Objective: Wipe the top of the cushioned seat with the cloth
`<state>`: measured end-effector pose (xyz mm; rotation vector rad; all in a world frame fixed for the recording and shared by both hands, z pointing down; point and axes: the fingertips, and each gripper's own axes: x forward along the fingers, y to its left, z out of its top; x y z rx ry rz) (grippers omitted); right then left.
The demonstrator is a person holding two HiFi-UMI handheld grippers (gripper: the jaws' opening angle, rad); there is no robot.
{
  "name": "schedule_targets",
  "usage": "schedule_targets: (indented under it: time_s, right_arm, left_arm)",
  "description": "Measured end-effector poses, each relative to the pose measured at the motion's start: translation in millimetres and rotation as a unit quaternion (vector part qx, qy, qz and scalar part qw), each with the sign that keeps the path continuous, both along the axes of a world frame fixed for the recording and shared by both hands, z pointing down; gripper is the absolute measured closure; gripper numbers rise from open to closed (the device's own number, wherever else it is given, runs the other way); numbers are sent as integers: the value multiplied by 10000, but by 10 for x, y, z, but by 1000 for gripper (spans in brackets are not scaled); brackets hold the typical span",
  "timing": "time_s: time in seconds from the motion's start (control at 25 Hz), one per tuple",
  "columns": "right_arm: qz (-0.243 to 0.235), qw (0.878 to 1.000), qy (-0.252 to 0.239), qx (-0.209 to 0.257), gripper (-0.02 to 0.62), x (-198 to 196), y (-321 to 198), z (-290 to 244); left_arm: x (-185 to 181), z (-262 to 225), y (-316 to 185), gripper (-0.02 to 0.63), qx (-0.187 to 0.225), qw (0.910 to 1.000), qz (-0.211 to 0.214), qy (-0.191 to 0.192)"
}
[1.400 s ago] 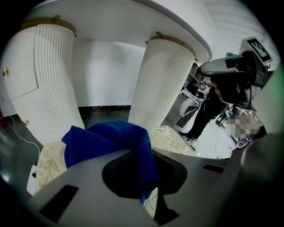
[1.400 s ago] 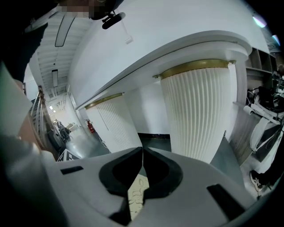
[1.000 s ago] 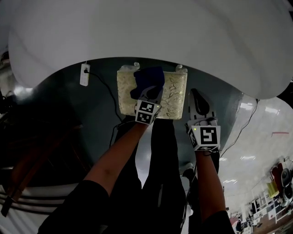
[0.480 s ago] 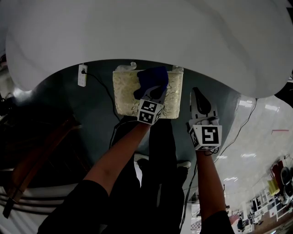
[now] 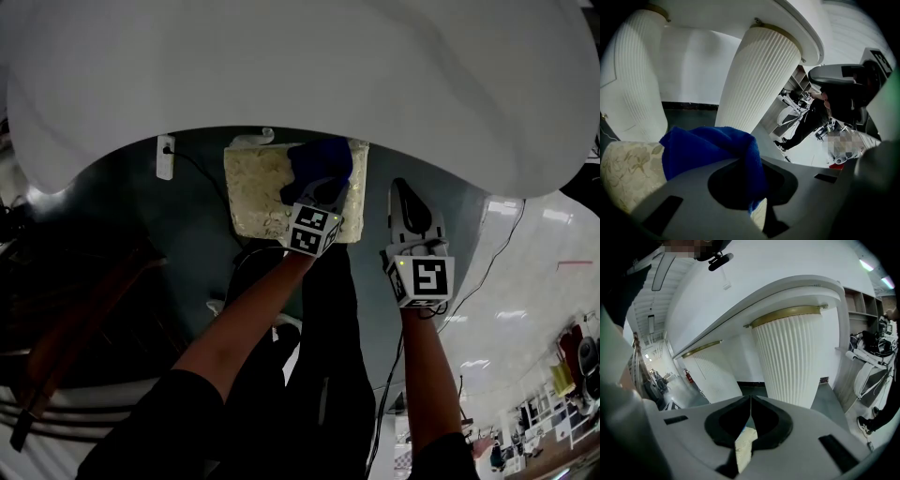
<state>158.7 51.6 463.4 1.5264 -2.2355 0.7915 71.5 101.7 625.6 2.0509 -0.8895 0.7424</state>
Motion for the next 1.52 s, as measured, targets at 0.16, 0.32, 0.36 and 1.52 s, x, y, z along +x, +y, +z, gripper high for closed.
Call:
schedule_targets:
  time_s: [0.16,0.32,0.36,1.52]
  right_arm:
    - [77,10000,-24,-17,557,35,21,7]
    - [111,9999,-79,-31,557,47,67,21]
    - [110,9999,-72,-49,558,57,82,33]
    - [-232,9996,39,173,557,-614,384,-471]
  left_arm:
    - [137,-10,44,570,-99,9996,220,153]
    - [263,5,61,569,-243,9990,297,212]
    - [291,13,59,570,-276,9989,310,217]
    - [-813,-1541,112,571,876,9857,-931,1102]
